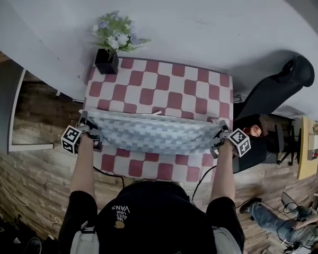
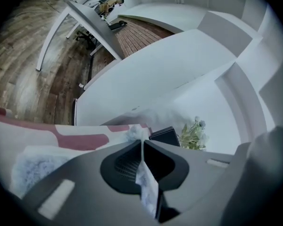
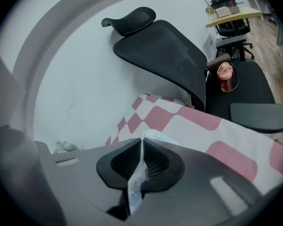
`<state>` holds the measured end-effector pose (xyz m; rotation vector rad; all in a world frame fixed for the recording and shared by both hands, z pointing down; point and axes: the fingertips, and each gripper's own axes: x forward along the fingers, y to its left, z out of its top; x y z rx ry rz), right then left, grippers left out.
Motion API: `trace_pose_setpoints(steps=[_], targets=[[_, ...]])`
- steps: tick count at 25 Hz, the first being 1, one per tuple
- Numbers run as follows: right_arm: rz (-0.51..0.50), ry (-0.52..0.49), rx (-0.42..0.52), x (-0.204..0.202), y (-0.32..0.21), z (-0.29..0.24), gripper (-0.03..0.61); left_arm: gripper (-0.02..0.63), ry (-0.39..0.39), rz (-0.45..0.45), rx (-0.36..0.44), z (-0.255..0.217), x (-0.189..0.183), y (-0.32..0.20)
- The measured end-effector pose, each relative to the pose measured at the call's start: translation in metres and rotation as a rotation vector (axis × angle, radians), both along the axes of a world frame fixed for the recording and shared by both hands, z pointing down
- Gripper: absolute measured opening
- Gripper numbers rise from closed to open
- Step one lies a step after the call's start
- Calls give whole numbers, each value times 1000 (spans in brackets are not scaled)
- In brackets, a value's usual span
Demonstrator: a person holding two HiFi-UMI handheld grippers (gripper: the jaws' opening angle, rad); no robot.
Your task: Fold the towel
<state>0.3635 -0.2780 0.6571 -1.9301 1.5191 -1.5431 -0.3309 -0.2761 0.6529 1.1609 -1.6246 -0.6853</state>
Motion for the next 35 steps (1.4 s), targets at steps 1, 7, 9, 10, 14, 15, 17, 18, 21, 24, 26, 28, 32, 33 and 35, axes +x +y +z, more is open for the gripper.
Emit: trace_pose_setpoints(steps=[1,7,9,10,14,15,17,18,21,24,26,28,32,33,35], targets=[[3,3,-8,1,-1,4,15,17,3,8,-2,2,1,-3],[-33,-9,-9,-4,-6,11,65,122,80,41,78,0,0,-12],[-48,-14,22,-5,-4,1,172,169,89,63,102,-6,-1,-8],[-54,-7,41,-3,0,-6,195,181,81,81,114,-11,-2,-4],[-66,37,98,13,31,-34,221,196,14,112,164,-35,-19,29],[-53,39,102,20,43,-37,221,196,0,99,171,-39,-25,41],[-4,28,94,36,69,-36,222,196,-21,76,168,-43,-33,68],[21,14,84,43,82,-32,222,196,-27,70,156,-41,-34,81],[59,-50,37,46,118,-14,227,196,-6,76,103,-26,-27,115],[62,-92,-10,34,142,4,236,220,11,114,39,-4,-12,132],[74,-113,-24,24,152,12,239,233,28,138,17,5,0,135],[93,-148,-22,15,159,18,253,244,77,150,14,11,14,137],[166,-253,19,6,162,25,307,267,154,158,12,23,31,138],[178,-268,32,6,160,26,307,267,168,155,16,25,33,138],[175,-283,41,5,153,28,307,267,180,150,22,27,34,136]])
